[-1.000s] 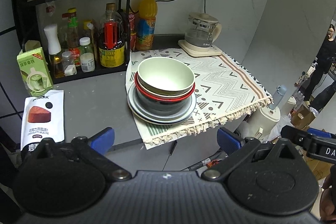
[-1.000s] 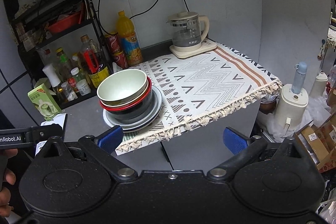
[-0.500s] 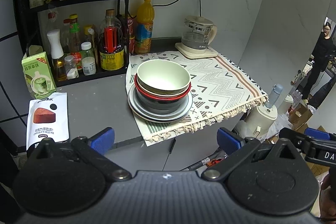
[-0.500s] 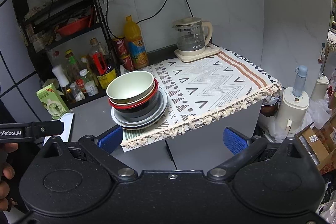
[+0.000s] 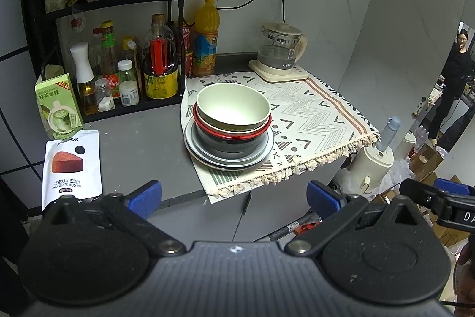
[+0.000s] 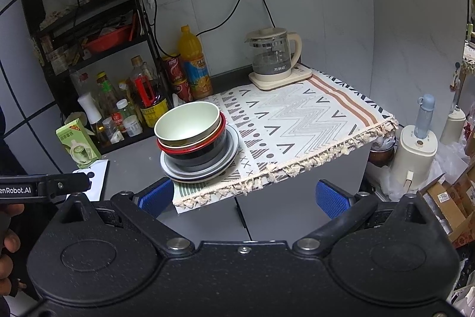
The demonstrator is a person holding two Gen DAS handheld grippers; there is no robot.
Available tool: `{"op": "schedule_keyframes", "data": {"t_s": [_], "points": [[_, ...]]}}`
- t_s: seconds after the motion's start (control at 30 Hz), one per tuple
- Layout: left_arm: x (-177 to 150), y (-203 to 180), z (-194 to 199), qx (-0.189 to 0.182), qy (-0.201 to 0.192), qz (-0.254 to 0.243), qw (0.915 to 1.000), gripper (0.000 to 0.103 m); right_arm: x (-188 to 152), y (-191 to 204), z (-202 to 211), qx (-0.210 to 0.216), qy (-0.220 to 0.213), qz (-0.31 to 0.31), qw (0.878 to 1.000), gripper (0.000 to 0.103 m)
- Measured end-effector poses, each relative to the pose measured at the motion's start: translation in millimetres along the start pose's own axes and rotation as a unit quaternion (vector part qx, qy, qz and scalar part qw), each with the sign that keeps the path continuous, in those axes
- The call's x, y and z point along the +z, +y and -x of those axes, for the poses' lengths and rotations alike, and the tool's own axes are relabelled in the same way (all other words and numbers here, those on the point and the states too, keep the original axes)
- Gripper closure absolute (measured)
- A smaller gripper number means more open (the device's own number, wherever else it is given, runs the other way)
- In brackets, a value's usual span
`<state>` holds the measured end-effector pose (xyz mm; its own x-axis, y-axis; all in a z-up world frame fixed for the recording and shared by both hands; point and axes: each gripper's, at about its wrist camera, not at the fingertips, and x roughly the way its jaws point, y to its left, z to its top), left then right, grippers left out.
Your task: Organize plates and bowls
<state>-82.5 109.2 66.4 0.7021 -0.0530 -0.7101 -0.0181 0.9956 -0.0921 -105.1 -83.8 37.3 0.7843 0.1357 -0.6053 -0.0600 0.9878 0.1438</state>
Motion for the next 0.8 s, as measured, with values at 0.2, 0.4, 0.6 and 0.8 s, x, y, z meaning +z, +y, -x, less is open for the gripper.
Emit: {"op": "schedule_keyframes", "data": {"t_s": [0.2,0.4,0.6,0.8], "points": [[1.7,-0.1,0.2,-0.001,-0.002,-0.002,1.0,0.0,-0.3,-1.1,1.4,0.002,0.0,-0.001,1.0,0.001],[5.1,-1.9,0.7,-0.003,-0.003,-0.015,0.9999,0.0,2.8,1.3,2.0,0.006,0.002,0.007,1.0,0.001],[5.3,-1.3,1.7,-0.006,0.0,-0.013,0.9999,0.0,1.8,4.9,1.0,0.011,0.006,0.005,1.0,0.001],[5.5,-1.3,2.9,-0.009,-0.003,-0.014,0.9999,0.0,2.8,5.2,2.2,0.012,0.004,0.006,1.0,0.001]]}}
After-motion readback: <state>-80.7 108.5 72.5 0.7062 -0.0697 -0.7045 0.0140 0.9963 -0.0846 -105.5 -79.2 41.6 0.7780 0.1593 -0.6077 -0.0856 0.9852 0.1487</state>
